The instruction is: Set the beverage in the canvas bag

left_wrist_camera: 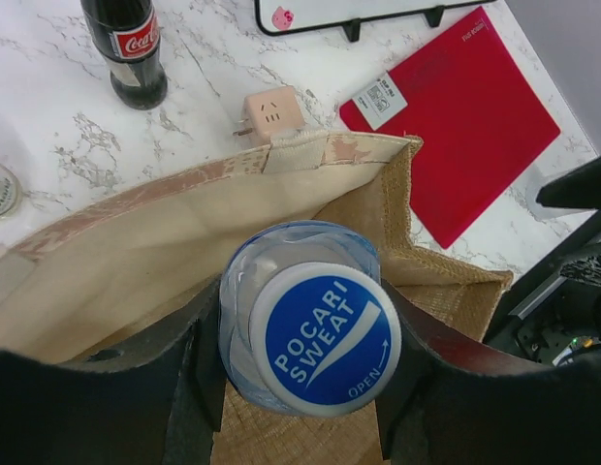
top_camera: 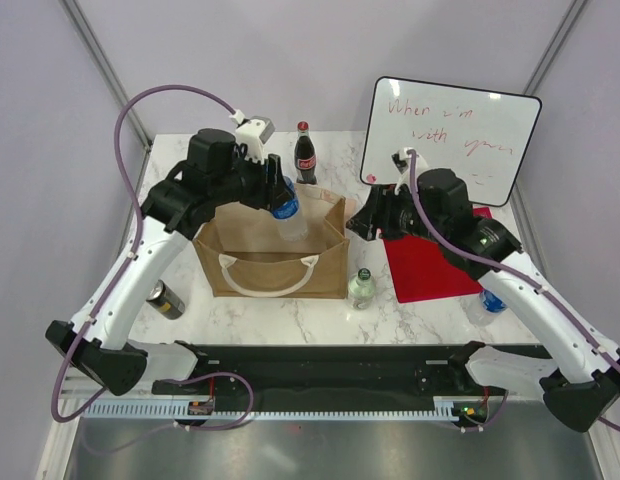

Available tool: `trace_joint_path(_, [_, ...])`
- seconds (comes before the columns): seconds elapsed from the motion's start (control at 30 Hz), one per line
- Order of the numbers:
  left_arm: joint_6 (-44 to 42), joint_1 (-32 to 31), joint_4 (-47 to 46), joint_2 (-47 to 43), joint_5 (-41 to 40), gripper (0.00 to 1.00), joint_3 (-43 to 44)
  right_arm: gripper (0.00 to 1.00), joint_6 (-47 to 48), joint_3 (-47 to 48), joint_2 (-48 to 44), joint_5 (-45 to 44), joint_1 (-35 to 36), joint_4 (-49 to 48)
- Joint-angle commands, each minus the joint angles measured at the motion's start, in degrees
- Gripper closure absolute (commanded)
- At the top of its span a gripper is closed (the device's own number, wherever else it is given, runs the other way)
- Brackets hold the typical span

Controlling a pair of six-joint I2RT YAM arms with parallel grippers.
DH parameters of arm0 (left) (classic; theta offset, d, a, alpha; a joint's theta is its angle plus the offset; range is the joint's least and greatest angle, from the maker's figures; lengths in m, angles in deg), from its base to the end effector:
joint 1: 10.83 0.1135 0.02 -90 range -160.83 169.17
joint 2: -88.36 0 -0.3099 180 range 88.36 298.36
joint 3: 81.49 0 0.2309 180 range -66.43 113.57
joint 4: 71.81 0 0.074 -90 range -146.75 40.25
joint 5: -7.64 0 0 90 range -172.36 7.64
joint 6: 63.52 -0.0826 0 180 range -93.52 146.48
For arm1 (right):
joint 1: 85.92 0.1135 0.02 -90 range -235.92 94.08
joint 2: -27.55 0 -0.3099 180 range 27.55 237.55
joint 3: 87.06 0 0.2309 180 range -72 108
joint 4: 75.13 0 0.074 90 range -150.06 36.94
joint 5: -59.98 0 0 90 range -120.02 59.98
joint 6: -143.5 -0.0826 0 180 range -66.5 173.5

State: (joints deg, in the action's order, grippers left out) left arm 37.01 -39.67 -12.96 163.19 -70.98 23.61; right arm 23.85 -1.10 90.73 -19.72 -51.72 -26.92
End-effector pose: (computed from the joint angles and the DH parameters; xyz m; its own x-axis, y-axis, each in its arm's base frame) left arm 0.2325 -0.1466 0.4549 -0.5262 0.0852 -0.8461 0.5376 0.8043 -0.2533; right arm 0.1846 0.1433 0.4128 -0.6483 0.1479 -0.7469 -0.4210 0.7477 0.5135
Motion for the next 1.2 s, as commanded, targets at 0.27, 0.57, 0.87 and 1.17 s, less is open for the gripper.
trace_joint_path(0.27, [6.79, -1.39, -25.24, -0.12, 4.71, 0.98, -9.35, 0.4, 4.6, 4.43, 5.29, -9.6, 7.46, -2.56])
trace_joint_path(0.57, [6.0, -3.5, -26.74, 2.16, 2.16, 0.98, -11.73, 0.43, 5.83, 3.47, 7.57, -12.24, 10.1, -2.56])
trace_joint_path(0.87, [5.56, -5.17, -28.41, 1.73, -0.3, 0.98, -15.59, 0.57, 6.45, 2.94, 8.72, -16.72, 12.3, -2.65])
trace_joint_path(1.17, [4.59, -7.02, -31.31, 1.73, -1.71, 0.98, -18.76, 0.91, 5.22, 2.58, 8.45, -19.36, 13.53, -2.56])
